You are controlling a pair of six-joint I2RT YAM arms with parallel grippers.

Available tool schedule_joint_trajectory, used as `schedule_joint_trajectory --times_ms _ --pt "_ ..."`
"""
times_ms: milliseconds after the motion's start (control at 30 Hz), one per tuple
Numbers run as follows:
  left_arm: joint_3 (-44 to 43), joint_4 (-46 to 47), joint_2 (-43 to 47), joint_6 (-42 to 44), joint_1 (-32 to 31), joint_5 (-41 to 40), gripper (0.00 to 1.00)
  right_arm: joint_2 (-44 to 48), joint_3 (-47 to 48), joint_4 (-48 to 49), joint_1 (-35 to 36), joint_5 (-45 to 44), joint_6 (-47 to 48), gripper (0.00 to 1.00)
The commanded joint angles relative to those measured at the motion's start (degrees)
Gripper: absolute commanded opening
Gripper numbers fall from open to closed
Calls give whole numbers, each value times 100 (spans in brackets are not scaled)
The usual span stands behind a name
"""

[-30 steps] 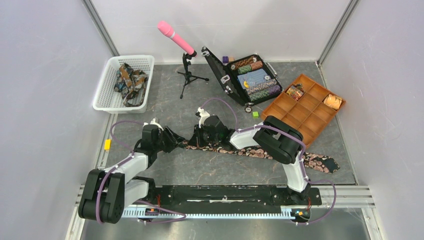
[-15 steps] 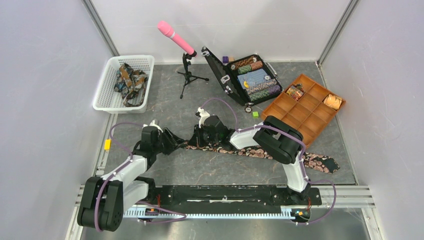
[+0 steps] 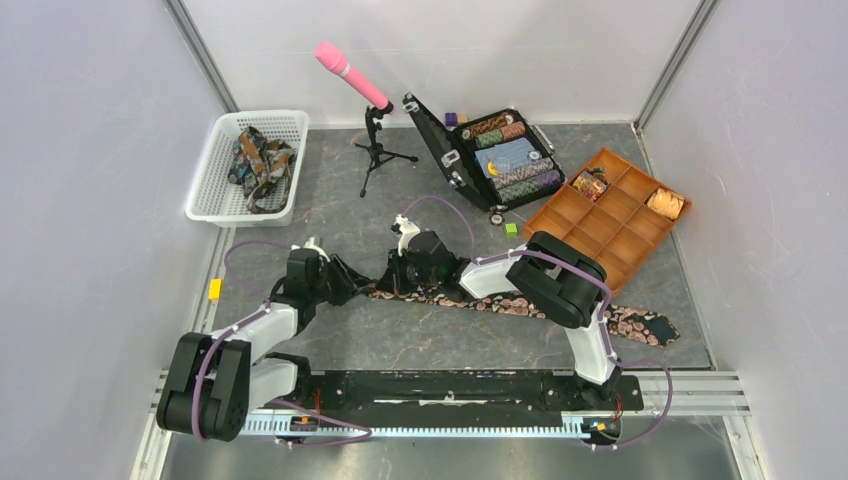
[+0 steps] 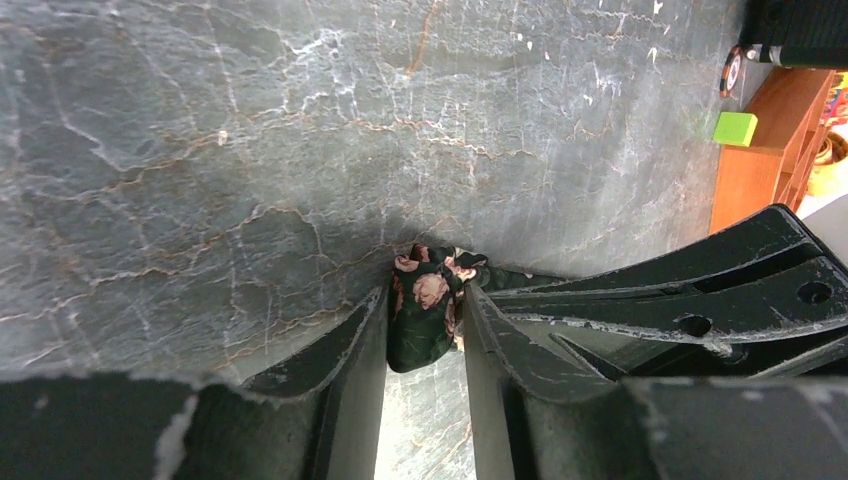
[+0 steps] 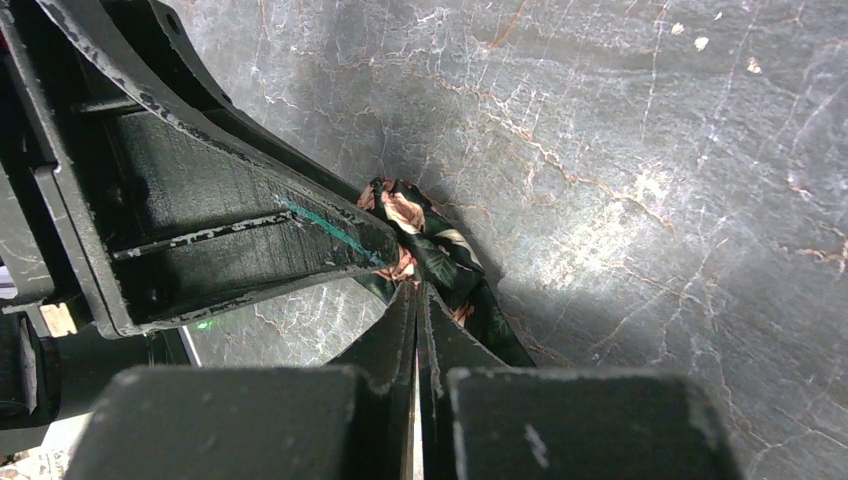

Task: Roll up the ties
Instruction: Roll the tie at the center of the board.

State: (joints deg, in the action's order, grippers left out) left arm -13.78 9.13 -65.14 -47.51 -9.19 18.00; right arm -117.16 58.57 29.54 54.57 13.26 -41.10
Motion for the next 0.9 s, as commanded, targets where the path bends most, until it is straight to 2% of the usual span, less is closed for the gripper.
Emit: schedule_joint_trajectory --times_ms 0,367,633,867 --pt "13 -22 -218 207 -156 87 39 88 -34 -219 -24 -99 17 0" --pt "-27 -216 212 318 -210 -65 21 95 -68 -203 -23 -73 6 0" --pt "-354 -405 315 577 -206 -64 17 375 -181 -111 -25 10 57 1" --pt "-559 -790 549 801 -323 -182 16 998 -180 -693 -49 -251 540 15"
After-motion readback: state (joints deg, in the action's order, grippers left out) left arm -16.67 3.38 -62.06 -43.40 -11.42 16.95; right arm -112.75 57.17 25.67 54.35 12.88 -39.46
